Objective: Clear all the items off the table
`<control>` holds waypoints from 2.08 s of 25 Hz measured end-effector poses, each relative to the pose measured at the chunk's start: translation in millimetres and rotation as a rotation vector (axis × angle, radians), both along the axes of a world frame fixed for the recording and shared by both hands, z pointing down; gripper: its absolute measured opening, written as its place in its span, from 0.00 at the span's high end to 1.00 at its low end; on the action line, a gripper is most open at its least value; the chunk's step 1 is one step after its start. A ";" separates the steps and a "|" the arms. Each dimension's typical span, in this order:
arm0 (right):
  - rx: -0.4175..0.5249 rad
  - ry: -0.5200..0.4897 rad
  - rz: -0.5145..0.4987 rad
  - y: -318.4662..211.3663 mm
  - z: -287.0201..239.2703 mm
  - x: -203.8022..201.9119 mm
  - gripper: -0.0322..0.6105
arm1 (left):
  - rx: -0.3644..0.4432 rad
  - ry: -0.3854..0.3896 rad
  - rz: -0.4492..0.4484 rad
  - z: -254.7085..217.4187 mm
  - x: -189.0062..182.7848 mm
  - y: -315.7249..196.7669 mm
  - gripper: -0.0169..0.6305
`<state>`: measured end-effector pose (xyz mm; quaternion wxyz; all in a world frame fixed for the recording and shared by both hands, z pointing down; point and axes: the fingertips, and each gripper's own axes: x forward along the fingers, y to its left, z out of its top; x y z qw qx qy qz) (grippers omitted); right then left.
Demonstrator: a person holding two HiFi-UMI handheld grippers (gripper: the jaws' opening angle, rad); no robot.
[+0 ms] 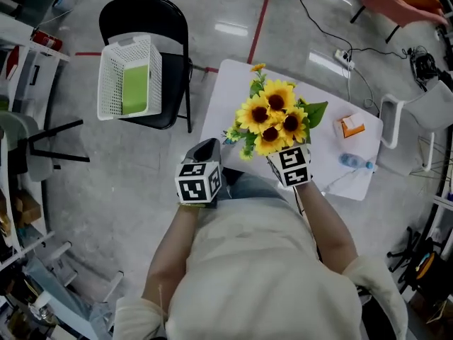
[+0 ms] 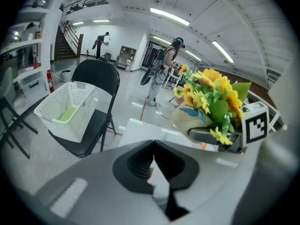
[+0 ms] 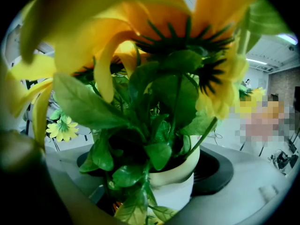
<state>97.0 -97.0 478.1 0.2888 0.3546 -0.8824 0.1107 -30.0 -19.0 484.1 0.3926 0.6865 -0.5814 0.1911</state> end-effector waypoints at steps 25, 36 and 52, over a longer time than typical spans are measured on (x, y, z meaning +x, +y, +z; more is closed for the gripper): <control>0.036 -0.002 -0.096 -0.3 -39.9 -85.1 0.15 | 0.096 -0.002 -0.116 -37.8 -97.1 -16.3 0.96; 0.014 -0.010 -0.077 -14.1 -45.6 -173.2 0.15 | 0.072 0.012 -0.108 -37.7 -181.9 -19.1 0.96; -0.004 -0.025 -0.135 -40.5 -40.3 -284.7 0.15 | 0.050 0.011 -0.188 -20.3 -271.5 -31.0 0.96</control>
